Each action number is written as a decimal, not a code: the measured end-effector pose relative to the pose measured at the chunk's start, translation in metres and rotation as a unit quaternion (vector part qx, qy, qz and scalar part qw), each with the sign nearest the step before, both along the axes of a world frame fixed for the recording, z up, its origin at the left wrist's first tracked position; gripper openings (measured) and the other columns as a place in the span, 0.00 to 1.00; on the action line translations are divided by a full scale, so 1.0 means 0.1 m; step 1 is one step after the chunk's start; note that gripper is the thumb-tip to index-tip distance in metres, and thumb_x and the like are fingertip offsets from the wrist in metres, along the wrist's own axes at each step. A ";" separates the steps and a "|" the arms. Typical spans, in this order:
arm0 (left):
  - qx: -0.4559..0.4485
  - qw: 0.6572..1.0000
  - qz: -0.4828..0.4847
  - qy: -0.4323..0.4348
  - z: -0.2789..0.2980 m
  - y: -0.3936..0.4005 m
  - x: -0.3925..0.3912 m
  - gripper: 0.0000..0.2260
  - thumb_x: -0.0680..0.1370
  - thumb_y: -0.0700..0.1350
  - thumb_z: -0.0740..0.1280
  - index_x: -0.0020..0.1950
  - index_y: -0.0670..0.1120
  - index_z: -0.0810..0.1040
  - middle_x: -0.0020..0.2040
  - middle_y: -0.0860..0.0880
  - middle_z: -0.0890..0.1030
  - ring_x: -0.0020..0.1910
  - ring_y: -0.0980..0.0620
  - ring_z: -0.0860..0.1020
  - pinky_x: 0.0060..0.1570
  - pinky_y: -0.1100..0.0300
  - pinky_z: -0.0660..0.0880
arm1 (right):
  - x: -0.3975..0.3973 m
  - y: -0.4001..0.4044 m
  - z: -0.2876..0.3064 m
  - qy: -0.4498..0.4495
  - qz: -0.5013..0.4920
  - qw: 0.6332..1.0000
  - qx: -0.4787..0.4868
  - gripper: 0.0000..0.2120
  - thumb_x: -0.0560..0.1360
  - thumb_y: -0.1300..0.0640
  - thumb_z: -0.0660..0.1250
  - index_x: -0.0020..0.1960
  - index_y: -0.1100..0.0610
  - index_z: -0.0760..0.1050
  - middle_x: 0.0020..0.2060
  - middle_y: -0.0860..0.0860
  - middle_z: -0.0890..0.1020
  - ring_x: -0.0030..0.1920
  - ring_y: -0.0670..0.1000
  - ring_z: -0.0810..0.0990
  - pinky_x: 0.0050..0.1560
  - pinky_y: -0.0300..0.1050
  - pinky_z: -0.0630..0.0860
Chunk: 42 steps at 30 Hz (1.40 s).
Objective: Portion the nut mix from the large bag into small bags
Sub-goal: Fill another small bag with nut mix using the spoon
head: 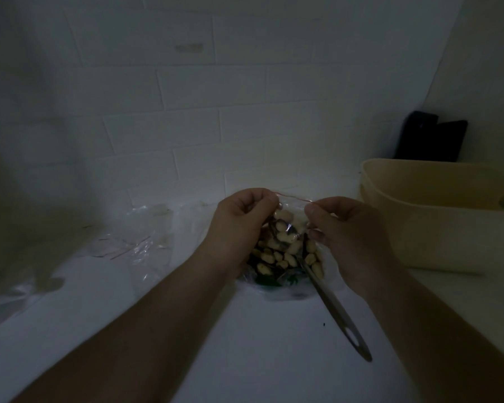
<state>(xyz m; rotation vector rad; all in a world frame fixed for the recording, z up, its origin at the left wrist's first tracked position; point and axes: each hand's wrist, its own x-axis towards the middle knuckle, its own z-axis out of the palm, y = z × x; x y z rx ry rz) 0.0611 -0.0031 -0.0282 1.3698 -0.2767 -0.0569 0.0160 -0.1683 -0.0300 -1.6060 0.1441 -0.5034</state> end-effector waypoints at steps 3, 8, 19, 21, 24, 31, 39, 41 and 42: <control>-0.014 1.000 -0.008 0.007 0.01 0.00 -0.01 0.10 0.82 0.40 0.69 0.42 0.46 0.84 0.40 0.43 0.84 0.40 0.46 0.82 0.46 0.53 0.80 | -0.01 0.01 0.00 -0.003 0.017 1.000 0.010 0.04 0.75 0.57 0.76 0.42 0.50 0.87 0.38 0.53 0.87 0.41 0.53 0.87 0.49 0.57 0.85; -0.019 0.999 -0.028 0.017 0.02 0.00 -0.03 0.08 0.83 0.41 0.68 0.45 0.43 0.84 0.42 0.42 0.84 0.40 0.46 0.83 0.43 0.55 0.80 | -0.01 0.04 -0.02 -0.008 0.020 1.000 -0.010 0.05 0.76 0.56 0.75 0.43 0.49 0.87 0.39 0.54 0.88 0.44 0.58 0.88 0.54 0.65 0.84; 0.011 0.999 -0.044 0.029 -0.01 -0.02 -0.03 0.07 0.82 0.42 0.70 0.49 0.42 0.86 0.45 0.40 0.86 0.44 0.44 0.85 0.50 0.49 0.83 | 0.00 0.02 -0.04 -0.008 0.030 1.000 -0.006 0.04 0.74 0.55 0.73 0.41 0.51 0.85 0.38 0.53 0.87 0.43 0.56 0.88 0.51 0.63 0.85; 0.024 0.999 -0.041 0.018 -0.02 -0.01 -0.03 0.07 0.82 0.43 0.70 0.47 0.44 0.86 0.45 0.40 0.87 0.44 0.43 0.85 0.51 0.47 0.84 | 0.00 0.03 -0.03 -0.010 0.023 1.000 -0.017 0.07 0.76 0.57 0.72 0.40 0.51 0.85 0.36 0.52 0.87 0.42 0.53 0.88 0.51 0.61 0.85; 0.056 0.998 -0.031 -0.011 -0.04 -0.01 -0.02 0.08 0.83 0.44 0.69 0.47 0.44 0.86 0.43 0.42 0.87 0.43 0.45 0.85 0.49 0.48 0.84 | 0.00 0.04 -0.03 -0.003 0.019 1.000 -0.006 0.08 0.76 0.57 0.73 0.40 0.49 0.86 0.37 0.51 0.87 0.42 0.53 0.88 0.50 0.60 0.85; 0.078 0.996 -0.006 -0.047 -0.01 0.00 -0.02 0.10 0.84 0.42 0.67 0.47 0.40 0.85 0.39 0.47 0.86 0.38 0.55 0.82 0.40 0.62 0.79 | -0.03 0.08 0.00 -0.012 0.028 0.999 -0.021 0.04 0.74 0.54 0.76 0.42 0.45 0.86 0.39 0.50 0.88 0.44 0.52 0.88 0.50 0.57 0.85; 0.090 0.994 -0.020 -0.053 0.01 -0.01 -0.06 0.11 0.84 0.42 0.67 0.48 0.39 0.85 0.40 0.45 0.87 0.40 0.53 0.84 0.41 0.61 0.81 | -0.06 0.07 0.01 -0.003 0.026 0.998 -0.051 0.03 0.75 0.54 0.74 0.43 0.50 0.86 0.38 0.49 0.88 0.41 0.49 0.88 0.41 0.47 0.83; 0.093 0.994 -0.023 -0.053 0.01 -0.01 -0.07 0.11 0.84 0.43 0.67 0.47 0.39 0.85 0.41 0.43 0.87 0.39 0.52 0.84 0.41 0.61 0.81 | -0.06 0.07 0.02 -0.008 0.015 0.998 -0.065 0.04 0.76 0.54 0.74 0.42 0.51 0.85 0.37 0.48 0.87 0.39 0.47 0.87 0.38 0.41 0.80; 0.094 0.994 -0.025 -0.052 0.02 -0.01 -0.08 0.10 0.84 0.43 0.67 0.48 0.40 0.85 0.41 0.44 0.87 0.39 0.52 0.85 0.40 0.61 0.81 | -0.06 0.07 0.03 -0.007 0.009 0.998 -0.069 0.05 0.76 0.55 0.74 0.42 0.51 0.85 0.36 0.47 0.87 0.38 0.46 0.87 0.37 0.40 0.79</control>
